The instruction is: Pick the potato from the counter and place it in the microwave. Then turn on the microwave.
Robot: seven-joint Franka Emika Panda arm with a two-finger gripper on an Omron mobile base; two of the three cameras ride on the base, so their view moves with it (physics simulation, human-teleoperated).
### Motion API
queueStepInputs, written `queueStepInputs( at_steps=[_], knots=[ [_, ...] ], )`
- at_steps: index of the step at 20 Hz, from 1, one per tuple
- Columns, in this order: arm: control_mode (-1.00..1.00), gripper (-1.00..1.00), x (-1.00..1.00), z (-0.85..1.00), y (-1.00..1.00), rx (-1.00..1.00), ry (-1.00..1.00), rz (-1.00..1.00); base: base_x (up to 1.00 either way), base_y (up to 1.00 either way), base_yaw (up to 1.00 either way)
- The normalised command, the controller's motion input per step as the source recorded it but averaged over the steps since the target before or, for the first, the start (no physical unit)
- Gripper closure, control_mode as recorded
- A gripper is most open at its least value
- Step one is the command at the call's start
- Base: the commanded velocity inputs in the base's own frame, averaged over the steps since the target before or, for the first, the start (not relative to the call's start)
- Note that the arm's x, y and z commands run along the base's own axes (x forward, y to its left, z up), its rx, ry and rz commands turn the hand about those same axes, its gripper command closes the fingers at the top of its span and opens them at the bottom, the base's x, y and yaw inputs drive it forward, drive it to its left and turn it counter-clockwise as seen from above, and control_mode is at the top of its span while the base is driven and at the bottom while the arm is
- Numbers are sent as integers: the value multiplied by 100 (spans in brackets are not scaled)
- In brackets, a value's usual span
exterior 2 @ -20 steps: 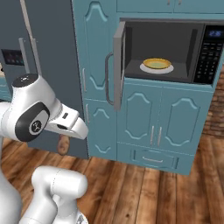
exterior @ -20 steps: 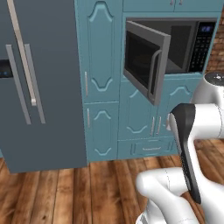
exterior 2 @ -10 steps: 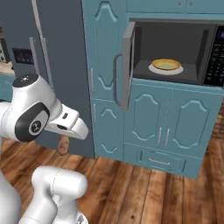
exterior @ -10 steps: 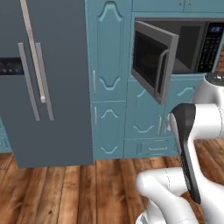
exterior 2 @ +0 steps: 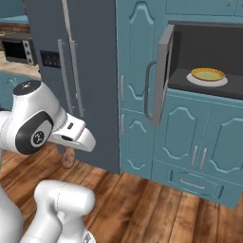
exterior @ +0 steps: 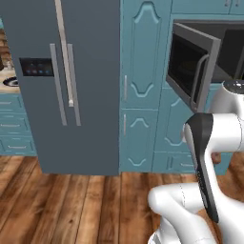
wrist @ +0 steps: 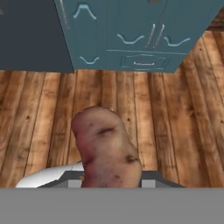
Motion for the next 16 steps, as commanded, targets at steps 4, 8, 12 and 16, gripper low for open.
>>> queueStepInputs(
  at_steps=[4,8,12,16],
  knots=[
    [100,100,0,0,0,0,0,0,46,-16,33],
    [100,100,0,0,0,0,0,0,46,-17,32],
    [100,100,0,0,0,0,0,0,50,-18,26],
    [100,100,0,0,0,0,0,0,61,-17,14]
  ],
)
